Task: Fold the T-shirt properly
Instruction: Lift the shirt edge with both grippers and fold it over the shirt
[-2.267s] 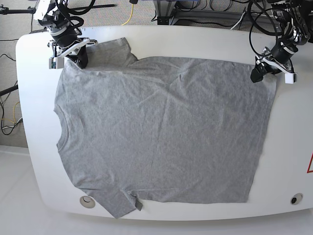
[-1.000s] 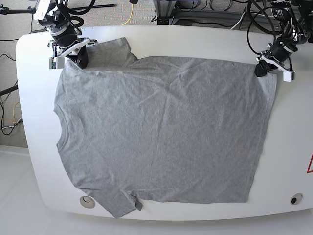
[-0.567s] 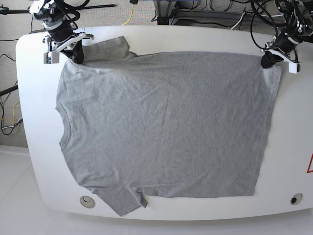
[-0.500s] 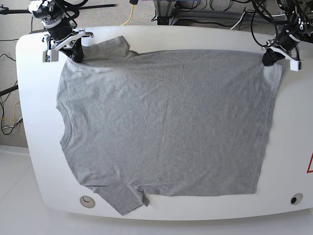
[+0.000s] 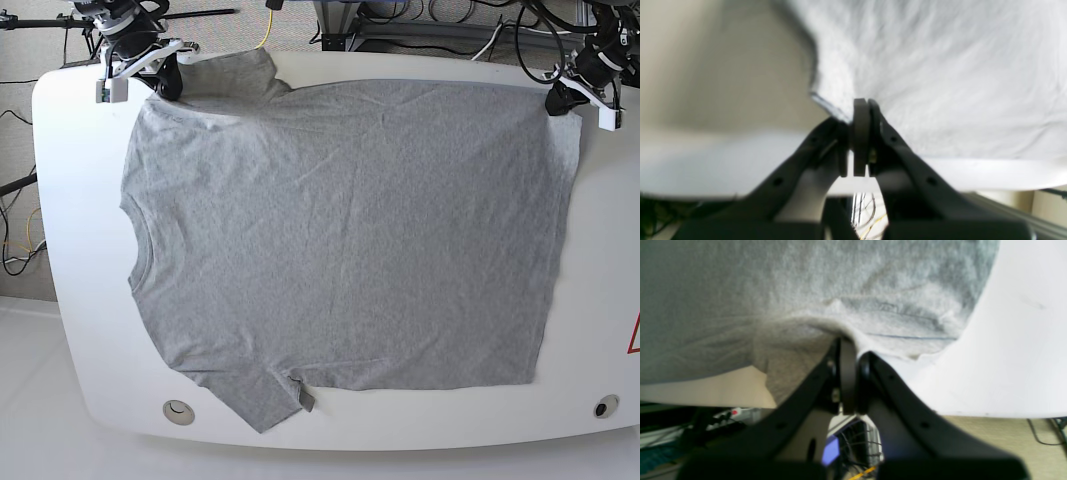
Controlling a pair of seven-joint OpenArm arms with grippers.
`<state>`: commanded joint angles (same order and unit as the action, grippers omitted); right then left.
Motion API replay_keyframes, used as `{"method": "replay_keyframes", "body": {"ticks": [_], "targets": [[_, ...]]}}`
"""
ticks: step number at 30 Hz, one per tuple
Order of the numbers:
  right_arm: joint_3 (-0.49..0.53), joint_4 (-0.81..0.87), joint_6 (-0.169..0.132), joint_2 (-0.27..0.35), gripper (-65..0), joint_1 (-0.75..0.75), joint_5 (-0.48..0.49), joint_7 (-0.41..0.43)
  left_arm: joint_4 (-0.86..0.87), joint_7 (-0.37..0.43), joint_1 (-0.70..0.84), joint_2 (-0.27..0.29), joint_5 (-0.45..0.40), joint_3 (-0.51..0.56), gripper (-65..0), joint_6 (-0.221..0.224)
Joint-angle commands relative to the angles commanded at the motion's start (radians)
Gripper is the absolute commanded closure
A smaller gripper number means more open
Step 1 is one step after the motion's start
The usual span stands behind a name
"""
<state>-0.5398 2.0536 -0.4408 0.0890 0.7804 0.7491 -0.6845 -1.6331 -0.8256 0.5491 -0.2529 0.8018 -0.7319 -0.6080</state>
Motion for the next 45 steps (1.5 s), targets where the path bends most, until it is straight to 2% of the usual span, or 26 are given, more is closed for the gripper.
{"method": "replay_keyframes", "body": {"ticks": [10,16,24,26,32,45], "targets": [[-0.002,-0.006,-0.014,0.007,0.0,0.024,0.059,-0.001,-0.015,0.026,0.058,0.000,0.014,0.012,0.0,-0.010],[0.001,0.002,-0.008,0.011,0.0,-0.005,0.029,0.004,-0.006,0.060,0.058,0.003,0.008,0.010,0.0,-0.001],[-0.003,0.004,-0.008,0.023,0.0,-0.110,-0.007,-0.001,0.007,0.049,-0.022,0.009,0.011,0.006,0.0,0.006],[-0.003,-0.009,-0.004,0.029,0.0,-0.171,-0.026,-0.009,0.013,0.032,-0.068,0.007,0.008,0.012,0.0,0.022],[0.000,-0.014,-0.003,0.040,0.0,-0.233,-0.042,-0.011,0.010,0.019,-0.128,0.009,0.008,0.011,0.0,0.035],[0.004,-0.020,-0.004,0.041,0.0,-0.346,-0.026,-0.045,0.004,-0.033,-0.262,0.012,0.010,0.013,0.0,0.059]]}}
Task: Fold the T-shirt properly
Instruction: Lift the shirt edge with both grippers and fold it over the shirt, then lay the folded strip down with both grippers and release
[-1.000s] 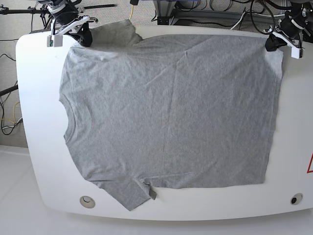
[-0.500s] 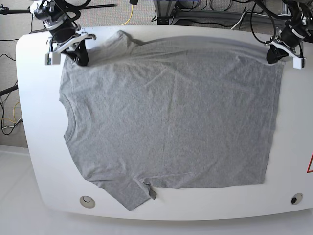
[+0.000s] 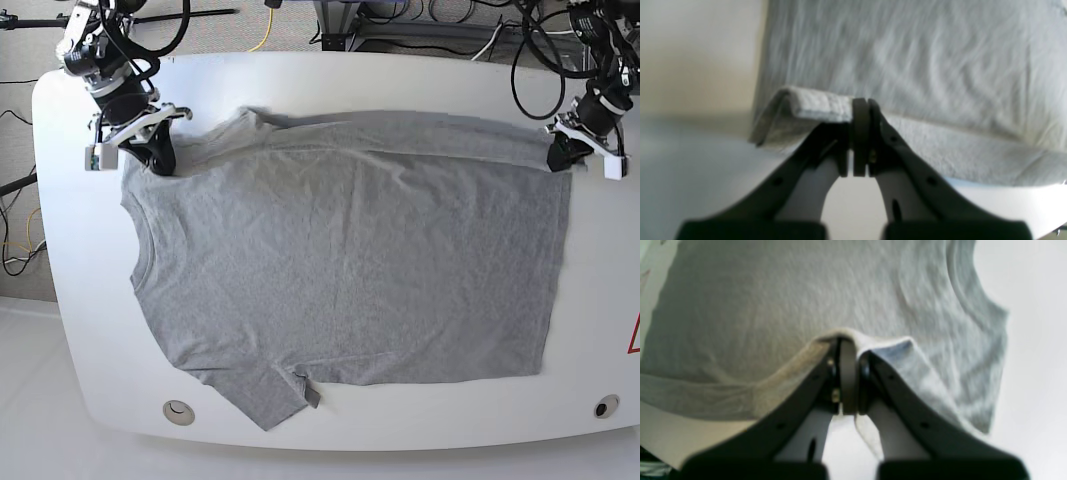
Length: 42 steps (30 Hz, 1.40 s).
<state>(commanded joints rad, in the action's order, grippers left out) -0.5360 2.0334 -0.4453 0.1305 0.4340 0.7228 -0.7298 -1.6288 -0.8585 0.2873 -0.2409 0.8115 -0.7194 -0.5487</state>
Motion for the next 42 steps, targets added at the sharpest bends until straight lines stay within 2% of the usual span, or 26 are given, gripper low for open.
{"method": "replay_keyframes", "body": {"ticks": [15,25,27,42], "targets": [[0.015,-0.011,-0.001,0.012,0.0,-0.103,-0.004,-0.034,0.012,-0.071,-0.100,0.001,-0.017,0.003,0.0,0.008],[0.042,-0.057,0.001,0.034,0.0,-0.175,-0.010,-0.026,0.073,-0.038,-0.141,-0.007,-0.014,0.001,0.0,0.048],[0.033,-0.118,-0.001,0.041,0.0,-0.214,-0.006,-0.030,0.133,-0.018,-0.166,-0.011,-0.015,0.012,0.0,0.067],[0.023,-0.262,-0.001,0.045,0.0,-0.338,-0.016,-0.030,0.286,0.002,-0.283,-0.028,-0.039,0.021,0.0,0.071]]}}
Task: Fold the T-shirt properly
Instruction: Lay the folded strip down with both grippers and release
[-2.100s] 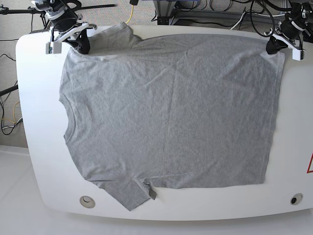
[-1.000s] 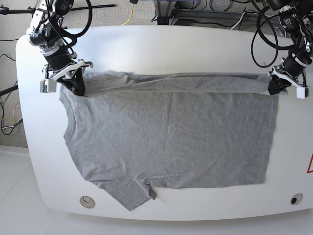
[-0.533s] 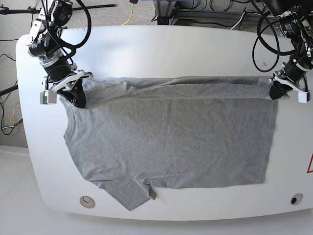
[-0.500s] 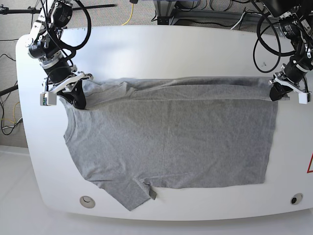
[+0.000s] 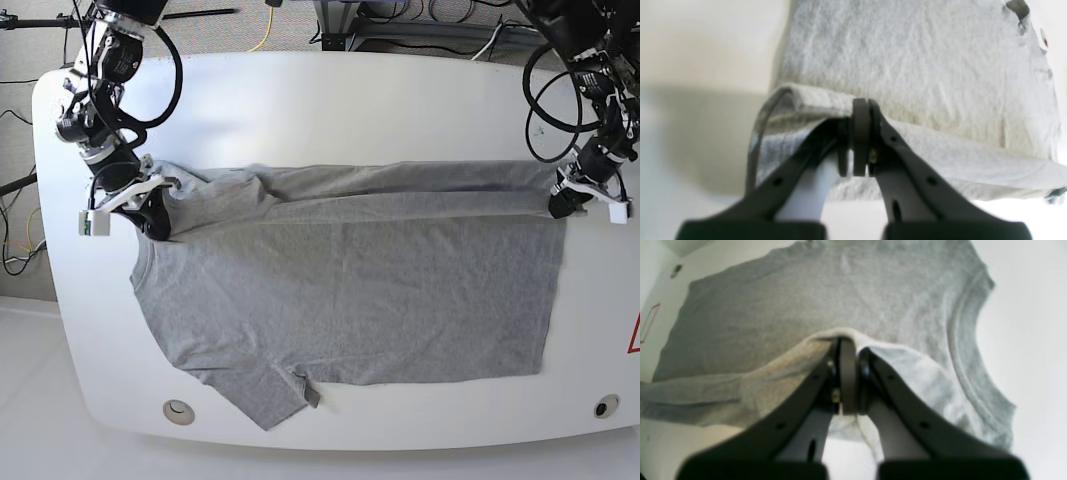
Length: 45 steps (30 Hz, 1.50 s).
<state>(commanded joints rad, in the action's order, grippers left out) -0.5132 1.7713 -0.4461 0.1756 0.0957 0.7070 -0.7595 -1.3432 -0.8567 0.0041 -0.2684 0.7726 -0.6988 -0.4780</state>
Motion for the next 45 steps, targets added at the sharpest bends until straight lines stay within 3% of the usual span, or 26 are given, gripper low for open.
{"method": "replay_keyframes", "body": {"ticks": [11,23,33,45], "targets": [[0.007,-0.097,-0.002,-0.004,0.0,-0.085,-0.061,-0.003,0.075,0.004,-0.063,-0.023,-0.021,0.014,0.0,0.004],[0.027,-0.173,0.000,0.004,0.0,-0.143,-0.097,0.013,0.126,0.016,-0.137,-0.016,-0.151,0.033,0.0,0.010],[0.088,-0.245,0.011,0.031,0.0,-0.187,-0.101,0.028,0.144,0.038,-0.173,-0.014,-0.173,0.034,0.0,0.019],[0.077,-0.246,0.002,0.011,0.0,-0.197,-0.110,0.028,0.142,0.062,-0.170,-0.015,-0.152,0.036,0.0,0.016]]}}
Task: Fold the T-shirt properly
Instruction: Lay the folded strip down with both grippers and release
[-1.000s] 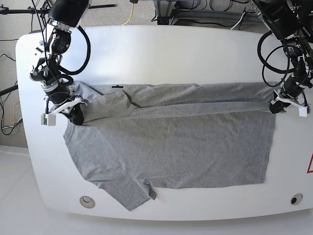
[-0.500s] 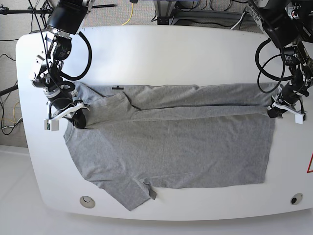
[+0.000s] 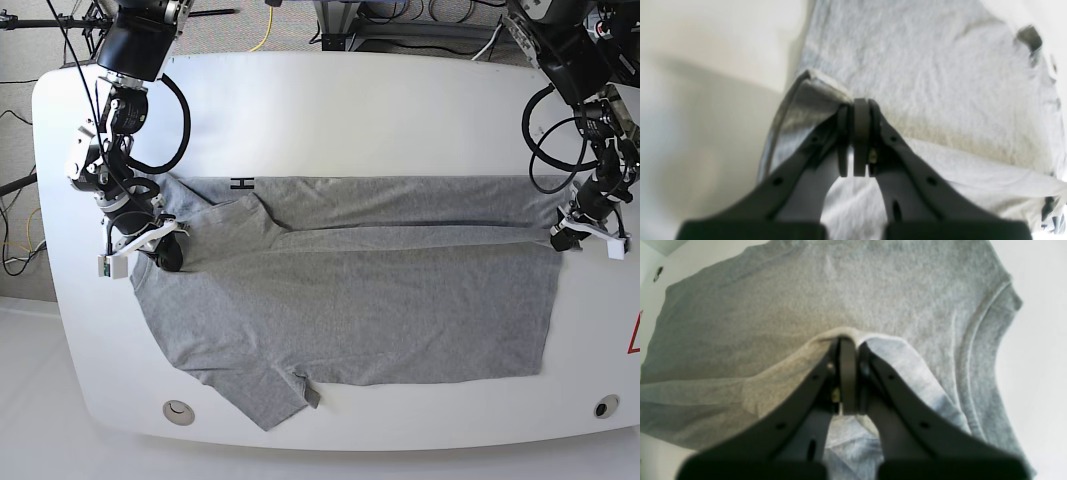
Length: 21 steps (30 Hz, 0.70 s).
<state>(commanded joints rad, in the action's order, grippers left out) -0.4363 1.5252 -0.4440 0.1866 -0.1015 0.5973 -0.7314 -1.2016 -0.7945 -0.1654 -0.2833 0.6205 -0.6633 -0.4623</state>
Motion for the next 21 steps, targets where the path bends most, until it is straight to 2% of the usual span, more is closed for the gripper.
{"method": "replay_keyframes", "body": {"ticks": [18,21], "targets": [[0.004,-0.031,0.000,0.007,0.0,-0.005,0.001,0.003,0.000,-0.013,-0.002,0.001,0.001,0.007,0.0,-0.004],[0.004,-0.050,-0.002,0.007,-5.9,-0.011,-0.006,-0.001,0.004,-0.018,-0.010,0.000,-0.008,0.007,-1.5,-0.002]]}}
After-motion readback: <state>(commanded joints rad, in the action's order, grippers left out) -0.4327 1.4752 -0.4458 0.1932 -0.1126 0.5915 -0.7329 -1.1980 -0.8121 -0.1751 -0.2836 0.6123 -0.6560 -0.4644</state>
